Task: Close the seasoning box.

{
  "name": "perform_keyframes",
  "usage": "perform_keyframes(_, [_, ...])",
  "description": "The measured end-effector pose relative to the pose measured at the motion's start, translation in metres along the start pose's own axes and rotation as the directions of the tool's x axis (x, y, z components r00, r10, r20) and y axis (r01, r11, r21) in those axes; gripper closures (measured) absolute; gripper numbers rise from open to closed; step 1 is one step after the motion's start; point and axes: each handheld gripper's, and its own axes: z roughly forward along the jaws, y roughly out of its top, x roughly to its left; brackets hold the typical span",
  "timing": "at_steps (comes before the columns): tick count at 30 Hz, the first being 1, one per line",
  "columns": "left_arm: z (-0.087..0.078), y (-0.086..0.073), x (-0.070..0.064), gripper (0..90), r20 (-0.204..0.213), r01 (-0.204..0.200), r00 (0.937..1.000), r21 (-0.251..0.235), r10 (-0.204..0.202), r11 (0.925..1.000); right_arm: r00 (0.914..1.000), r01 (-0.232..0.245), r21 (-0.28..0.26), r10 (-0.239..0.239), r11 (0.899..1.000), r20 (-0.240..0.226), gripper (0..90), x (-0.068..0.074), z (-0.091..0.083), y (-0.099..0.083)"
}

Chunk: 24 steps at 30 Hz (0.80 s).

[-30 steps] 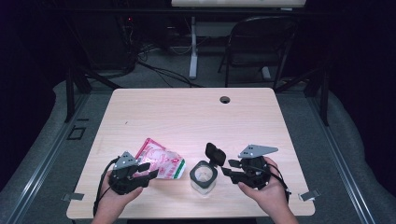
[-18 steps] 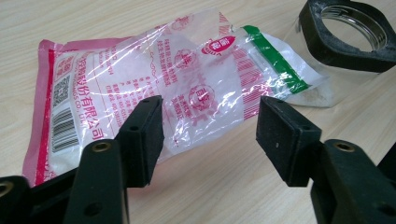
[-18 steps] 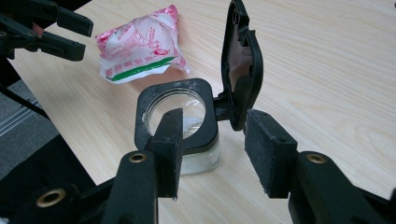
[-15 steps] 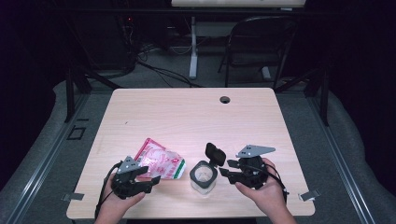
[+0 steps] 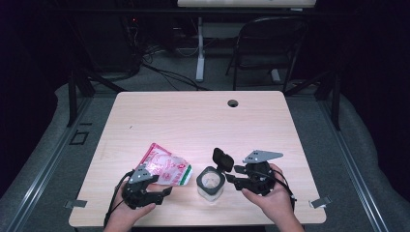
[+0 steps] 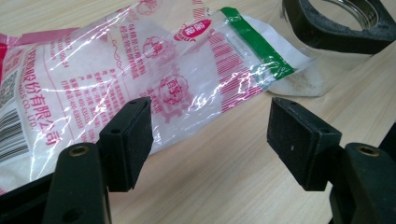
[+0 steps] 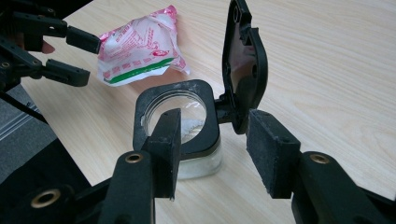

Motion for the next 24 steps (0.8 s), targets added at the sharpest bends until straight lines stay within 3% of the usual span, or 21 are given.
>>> perform_keyframes(8, [0.014,-0.001,-0.003,28.0,-0.029,-0.038,0.9988,0.035,0.039,0.9987,1.0000,0.006,-0.004,-0.006,1.000,-0.006,53.8,0.002,0.003,0.001])
perform_keyframes(12, [0.021,-0.002,-0.006,27.1,-0.088,-0.092,0.9915,0.060,0.097,0.9940,1.0000,0.002,-0.007,-0.002,1.000,-0.007,53.6,0.001,0.002,0.001])
perform_keyframes(20, [0.031,-0.002,-0.002,27.8,-0.130,-0.084,0.9874,0.051,0.090,0.9951,1.0000,-0.001,-0.019,0.001,1.000,-0.005,53.3,0.001,0.001,0.001])
perform_keyframes(24, [0.036,-0.002,-0.001,27.8,-0.173,-0.108,0.9780,0.059,0.116,0.9924,1.0000,0.000,-0.023,0.000,1.000,-0.005,53.1,0.001,0.001,0.001])
